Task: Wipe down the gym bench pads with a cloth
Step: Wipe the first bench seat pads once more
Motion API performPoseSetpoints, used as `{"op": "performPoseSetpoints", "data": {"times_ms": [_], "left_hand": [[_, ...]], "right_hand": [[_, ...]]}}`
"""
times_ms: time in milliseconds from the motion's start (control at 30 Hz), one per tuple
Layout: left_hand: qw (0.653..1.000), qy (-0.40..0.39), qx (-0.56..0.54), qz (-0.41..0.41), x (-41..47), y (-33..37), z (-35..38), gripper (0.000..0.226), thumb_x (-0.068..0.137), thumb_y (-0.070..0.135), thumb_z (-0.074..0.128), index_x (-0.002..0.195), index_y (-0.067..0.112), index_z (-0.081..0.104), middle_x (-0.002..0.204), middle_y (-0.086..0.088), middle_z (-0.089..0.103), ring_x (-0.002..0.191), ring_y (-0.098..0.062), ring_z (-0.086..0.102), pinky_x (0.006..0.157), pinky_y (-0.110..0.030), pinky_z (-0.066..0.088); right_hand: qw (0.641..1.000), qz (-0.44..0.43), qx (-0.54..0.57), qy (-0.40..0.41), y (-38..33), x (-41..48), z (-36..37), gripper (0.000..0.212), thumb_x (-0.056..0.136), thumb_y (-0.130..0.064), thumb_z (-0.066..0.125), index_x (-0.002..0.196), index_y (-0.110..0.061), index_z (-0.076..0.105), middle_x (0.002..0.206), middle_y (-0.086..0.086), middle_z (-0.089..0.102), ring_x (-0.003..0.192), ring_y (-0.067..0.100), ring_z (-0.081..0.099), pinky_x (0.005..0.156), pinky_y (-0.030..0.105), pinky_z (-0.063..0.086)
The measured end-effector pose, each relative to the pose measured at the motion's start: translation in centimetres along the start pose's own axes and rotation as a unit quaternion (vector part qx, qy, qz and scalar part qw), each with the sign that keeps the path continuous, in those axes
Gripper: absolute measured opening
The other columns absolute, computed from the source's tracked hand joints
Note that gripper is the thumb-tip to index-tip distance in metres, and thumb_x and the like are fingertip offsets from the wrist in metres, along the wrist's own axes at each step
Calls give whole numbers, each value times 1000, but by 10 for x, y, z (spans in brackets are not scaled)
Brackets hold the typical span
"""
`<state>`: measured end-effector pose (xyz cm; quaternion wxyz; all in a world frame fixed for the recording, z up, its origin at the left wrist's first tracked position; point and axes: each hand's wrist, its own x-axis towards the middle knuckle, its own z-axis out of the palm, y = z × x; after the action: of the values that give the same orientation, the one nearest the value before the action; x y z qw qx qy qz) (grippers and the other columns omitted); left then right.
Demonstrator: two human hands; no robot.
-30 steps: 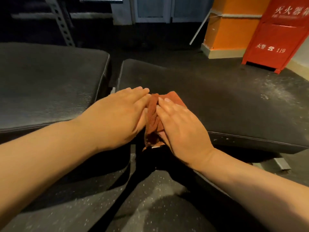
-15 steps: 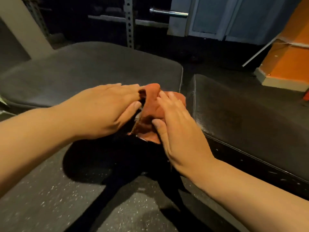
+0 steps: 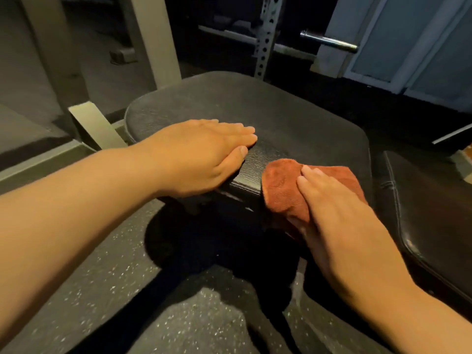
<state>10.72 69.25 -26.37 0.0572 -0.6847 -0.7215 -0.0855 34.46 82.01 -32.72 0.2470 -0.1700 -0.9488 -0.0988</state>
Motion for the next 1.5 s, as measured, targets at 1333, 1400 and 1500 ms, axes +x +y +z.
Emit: {"op": "performPoseSetpoints", "data": {"times_ms": [1333, 1400, 1500], "left_hand": [[976, 174, -95, -87, -52, -78, 13, 55, 101, 39, 23, 143, 18, 52, 149, 3, 50, 141, -16, 40, 119, -41, 26], [972, 192, -81, -107, -49, -71, 17, 51, 100, 34, 28, 139, 16, 56, 145, 1, 54, 138, -18, 44, 117, -38, 26], [972, 193, -58, -122, -45, -65, 17, 53, 99, 33, 27, 138, 14, 57, 143, -2, 56, 136, -21, 46, 116, -38, 26]], "right_hand": [[993, -26, 92, -67, -33, 11, -31, 73, 93, -20, 69, 156, -27, 32, 162, -7, 32, 148, 13, 33, 116, 46, 37], [996, -2, 81, -48, -44, 17, -27, 68, 90, -31, 65, 153, -21, 40, 160, -3, 37, 147, 13, 34, 117, 40, 34], [998, 7, 52, -31, -91, 53, -9, 63, 92, -25, 71, 148, -7, 46, 155, 11, 43, 144, 21, 37, 118, 37, 30]]}}
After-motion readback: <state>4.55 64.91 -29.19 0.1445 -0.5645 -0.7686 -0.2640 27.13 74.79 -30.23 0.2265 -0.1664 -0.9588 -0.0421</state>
